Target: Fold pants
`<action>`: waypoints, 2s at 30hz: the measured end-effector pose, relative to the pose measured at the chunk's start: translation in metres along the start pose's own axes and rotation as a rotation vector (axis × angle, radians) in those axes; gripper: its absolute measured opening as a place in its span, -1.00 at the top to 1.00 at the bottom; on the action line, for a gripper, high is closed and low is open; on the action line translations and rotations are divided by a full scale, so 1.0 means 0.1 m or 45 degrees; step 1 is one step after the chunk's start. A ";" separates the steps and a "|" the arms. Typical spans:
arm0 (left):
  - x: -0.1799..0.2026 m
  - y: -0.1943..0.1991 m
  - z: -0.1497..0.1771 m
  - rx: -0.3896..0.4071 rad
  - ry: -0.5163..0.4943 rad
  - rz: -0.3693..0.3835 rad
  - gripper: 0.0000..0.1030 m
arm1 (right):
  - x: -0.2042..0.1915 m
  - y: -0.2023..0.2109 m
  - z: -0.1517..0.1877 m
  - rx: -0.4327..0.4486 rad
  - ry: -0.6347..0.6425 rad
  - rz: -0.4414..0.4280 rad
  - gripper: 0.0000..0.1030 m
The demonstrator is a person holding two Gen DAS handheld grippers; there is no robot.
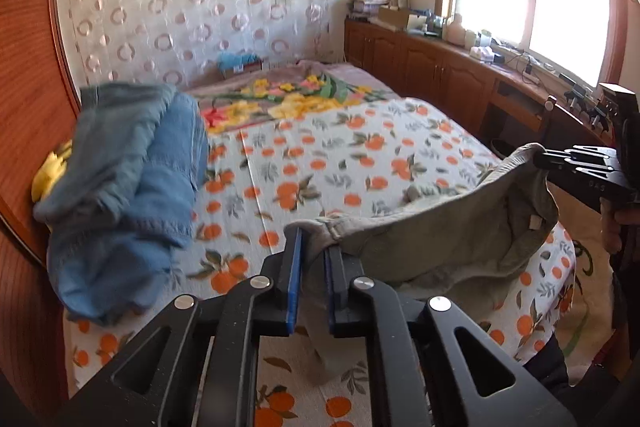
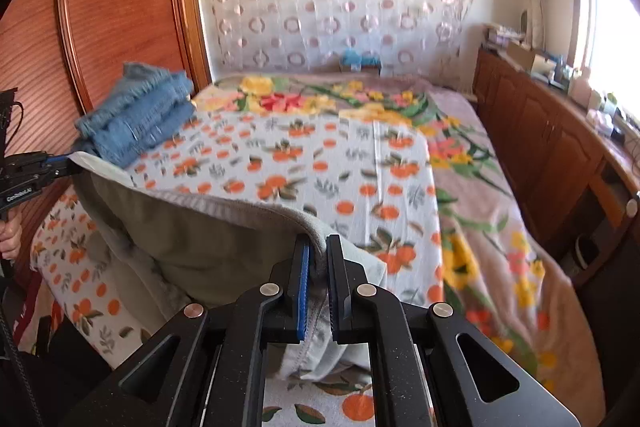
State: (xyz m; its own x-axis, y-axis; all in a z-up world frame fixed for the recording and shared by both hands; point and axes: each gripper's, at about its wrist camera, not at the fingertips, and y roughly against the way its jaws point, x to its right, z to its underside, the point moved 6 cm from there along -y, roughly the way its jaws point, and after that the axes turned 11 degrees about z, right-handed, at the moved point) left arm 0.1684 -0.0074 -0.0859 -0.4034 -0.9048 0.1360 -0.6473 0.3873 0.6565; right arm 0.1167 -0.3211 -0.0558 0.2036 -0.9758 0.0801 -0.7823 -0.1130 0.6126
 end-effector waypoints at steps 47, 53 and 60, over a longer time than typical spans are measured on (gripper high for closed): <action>-0.68 0.50 0.83 0.080 0.241 -0.061 -0.49 | -2.54 -0.59 -0.28 -0.023 0.547 -0.315 0.04; -0.65 0.49 0.83 0.077 0.240 -0.054 -0.49 | -2.33 -0.45 -0.50 0.082 0.469 -0.315 0.96; -0.43 0.37 0.73 0.062 0.200 -0.010 -0.49 | -1.26 -0.17 -0.87 0.204 0.234 -0.138 0.96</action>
State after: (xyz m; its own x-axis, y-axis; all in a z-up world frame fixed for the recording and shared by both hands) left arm 0.1145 0.0585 -0.1221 -0.2946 -0.9229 0.2480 -0.6822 0.3849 0.6217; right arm 0.1552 -0.1803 -0.0081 0.3837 -0.9075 0.1712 -0.8302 -0.2577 0.4943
